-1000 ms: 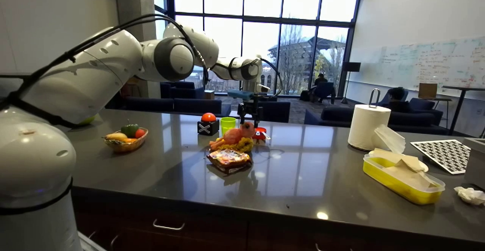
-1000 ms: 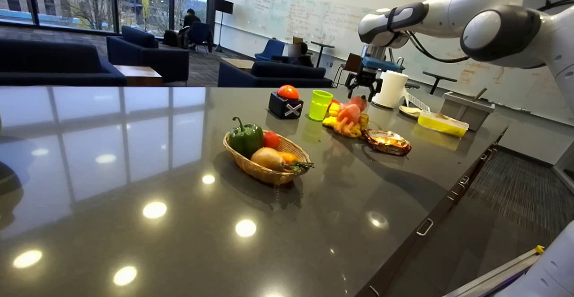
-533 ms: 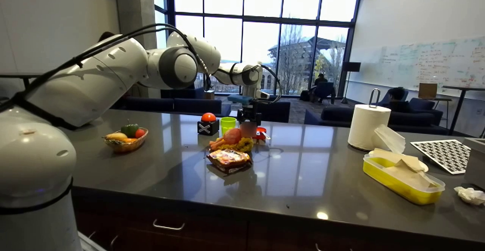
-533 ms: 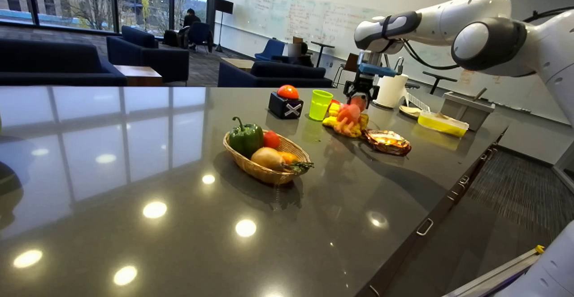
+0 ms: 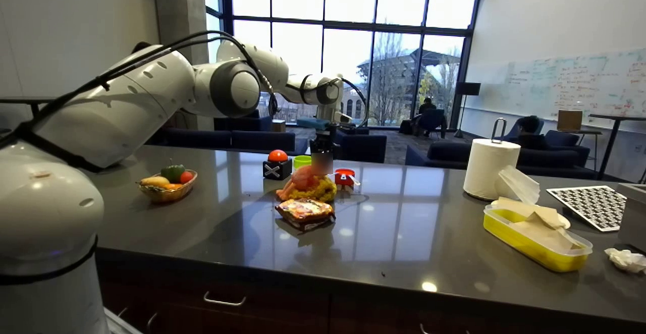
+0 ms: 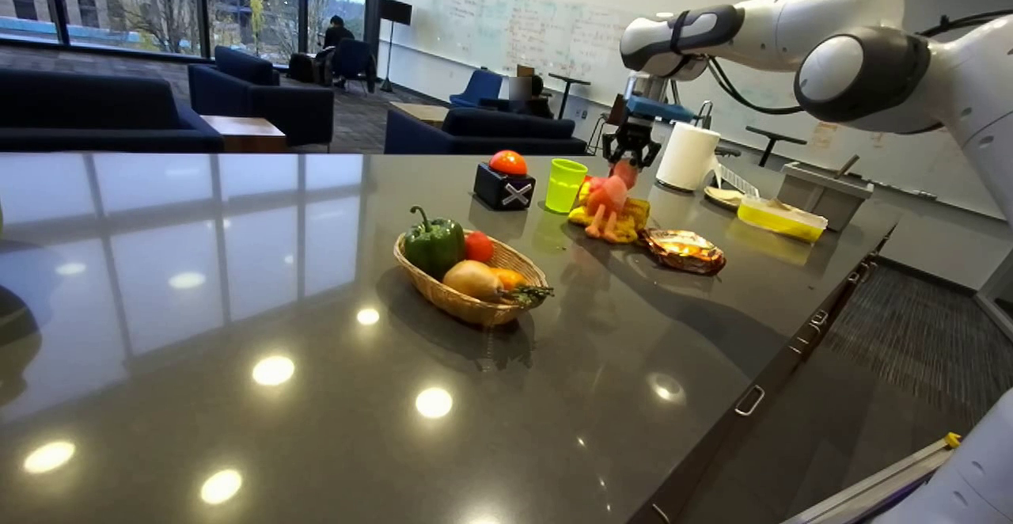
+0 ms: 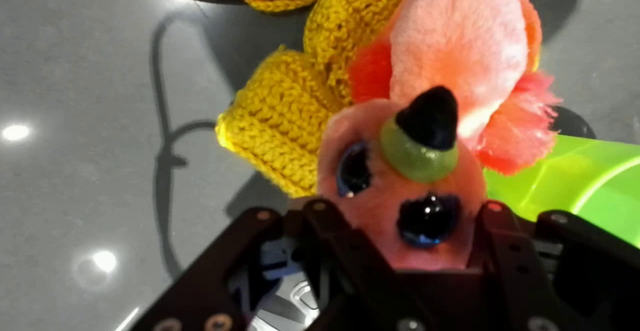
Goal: Move the orange plush toy to the left.
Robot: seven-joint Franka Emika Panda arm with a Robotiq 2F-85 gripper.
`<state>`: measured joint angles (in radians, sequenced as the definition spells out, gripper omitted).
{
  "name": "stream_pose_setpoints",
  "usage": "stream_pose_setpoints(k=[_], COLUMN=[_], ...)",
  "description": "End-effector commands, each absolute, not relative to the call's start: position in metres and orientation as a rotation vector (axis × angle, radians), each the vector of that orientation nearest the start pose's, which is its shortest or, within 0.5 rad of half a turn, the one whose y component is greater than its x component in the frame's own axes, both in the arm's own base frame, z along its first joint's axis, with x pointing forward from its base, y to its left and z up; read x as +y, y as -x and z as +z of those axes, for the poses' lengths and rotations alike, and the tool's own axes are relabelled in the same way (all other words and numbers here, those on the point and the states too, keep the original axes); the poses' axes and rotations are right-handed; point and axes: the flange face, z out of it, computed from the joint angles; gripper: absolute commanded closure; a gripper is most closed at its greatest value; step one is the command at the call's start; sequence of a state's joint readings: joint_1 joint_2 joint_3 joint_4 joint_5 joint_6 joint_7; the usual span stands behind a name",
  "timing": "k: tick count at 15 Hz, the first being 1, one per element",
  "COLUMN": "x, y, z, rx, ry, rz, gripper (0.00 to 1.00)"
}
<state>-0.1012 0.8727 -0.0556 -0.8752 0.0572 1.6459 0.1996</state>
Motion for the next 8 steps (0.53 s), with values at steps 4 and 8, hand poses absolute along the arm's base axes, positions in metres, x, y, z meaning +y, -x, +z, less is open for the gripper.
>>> stream_pose_setpoints(k=[4,8], x=[-0.029,0.028], y=[-0.728,-0.709], z=[0.432,0.462], rx=[0.553,0.384], ry=[3.081,3.111], rz=[0.284,0.304], gripper=[0.79,0.79])
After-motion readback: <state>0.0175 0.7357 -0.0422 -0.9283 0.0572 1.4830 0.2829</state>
